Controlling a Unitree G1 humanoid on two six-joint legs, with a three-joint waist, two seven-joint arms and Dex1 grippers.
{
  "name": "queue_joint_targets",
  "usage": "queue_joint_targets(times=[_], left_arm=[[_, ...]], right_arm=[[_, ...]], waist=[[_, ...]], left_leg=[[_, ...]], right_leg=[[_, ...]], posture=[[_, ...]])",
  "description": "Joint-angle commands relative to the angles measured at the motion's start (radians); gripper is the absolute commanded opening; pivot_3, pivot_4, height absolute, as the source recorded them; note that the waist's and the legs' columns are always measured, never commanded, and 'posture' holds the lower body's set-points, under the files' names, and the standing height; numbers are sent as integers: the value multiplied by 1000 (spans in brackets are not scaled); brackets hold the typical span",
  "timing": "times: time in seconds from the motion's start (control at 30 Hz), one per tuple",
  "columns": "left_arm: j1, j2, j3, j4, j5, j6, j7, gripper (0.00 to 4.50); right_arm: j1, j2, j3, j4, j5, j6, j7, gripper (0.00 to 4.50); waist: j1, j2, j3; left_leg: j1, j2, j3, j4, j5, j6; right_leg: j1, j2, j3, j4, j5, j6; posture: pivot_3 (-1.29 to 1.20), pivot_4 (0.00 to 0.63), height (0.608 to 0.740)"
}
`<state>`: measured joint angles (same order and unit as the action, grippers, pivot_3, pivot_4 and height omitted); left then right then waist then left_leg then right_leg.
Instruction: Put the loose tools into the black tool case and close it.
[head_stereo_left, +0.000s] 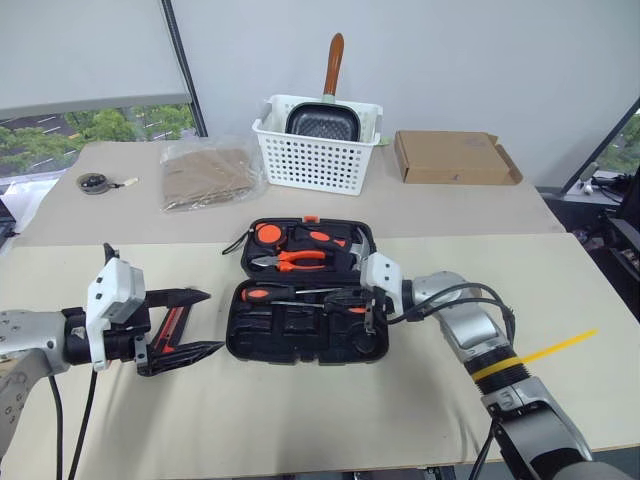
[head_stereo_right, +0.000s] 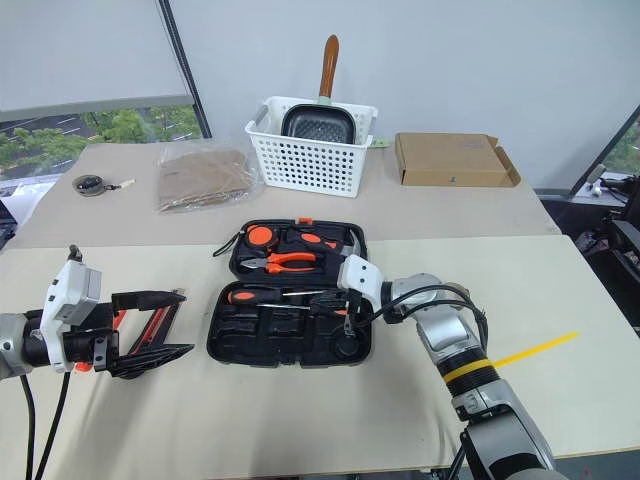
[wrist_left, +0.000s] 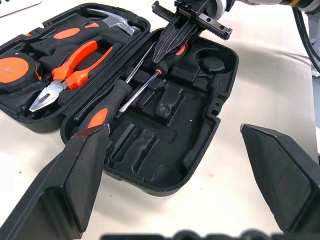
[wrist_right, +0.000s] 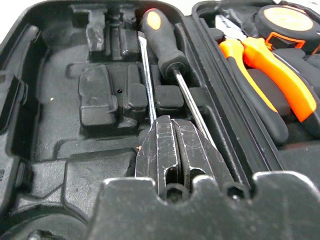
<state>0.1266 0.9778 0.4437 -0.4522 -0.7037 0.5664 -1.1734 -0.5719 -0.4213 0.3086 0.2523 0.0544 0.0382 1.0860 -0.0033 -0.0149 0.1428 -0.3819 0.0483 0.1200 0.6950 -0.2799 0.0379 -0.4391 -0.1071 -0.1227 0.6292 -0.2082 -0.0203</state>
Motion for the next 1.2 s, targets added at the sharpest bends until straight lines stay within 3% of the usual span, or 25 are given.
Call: queue_joint_targets(times=[0.03,0.17,0.47,0.8,1.2], left_arm=[[-2,3,6,1,11,-27,-7,4500],[-3,2,5,4,13,-29,-7,4500],[-9,0,0,14,19,-32,-13,4500],[-19,1,-15,27,24,-47,-10,4500],[-6,-1,-5,16,24,-44,-1,4500]], right_arm=[[5,-31,42,13,-63,17,3,47],[7,-40,59,11,-87,11,-4,47],[-45,94,-87,-48,109,46,-55,47],[-105,94,-1,81,-25,25,-91,47],[-135,128,12,110,-25,11,-68,47]], waist=[[1,0,0],[5,0,-1],[-3,0,-1],[-7,0,0],[-9,0,0]], left_leg=[[0,0,0,0,0,0],[1,0,0,0,0,0],[-1,1,0,0,2,-3],[-2,0,0,0,1,-2],[-2,1,0,0,2,-3]], right_leg=[[0,0,0,0,0,0],[1,-1,0,0,0,0],[-2,1,0,0,0,-1],[-1,0,0,0,0,-1],[-2,1,0,0,0,-1]], posture=[[0,150,700],[0,150,700],[0,150,700],[0,150,700],[0,150,700]])
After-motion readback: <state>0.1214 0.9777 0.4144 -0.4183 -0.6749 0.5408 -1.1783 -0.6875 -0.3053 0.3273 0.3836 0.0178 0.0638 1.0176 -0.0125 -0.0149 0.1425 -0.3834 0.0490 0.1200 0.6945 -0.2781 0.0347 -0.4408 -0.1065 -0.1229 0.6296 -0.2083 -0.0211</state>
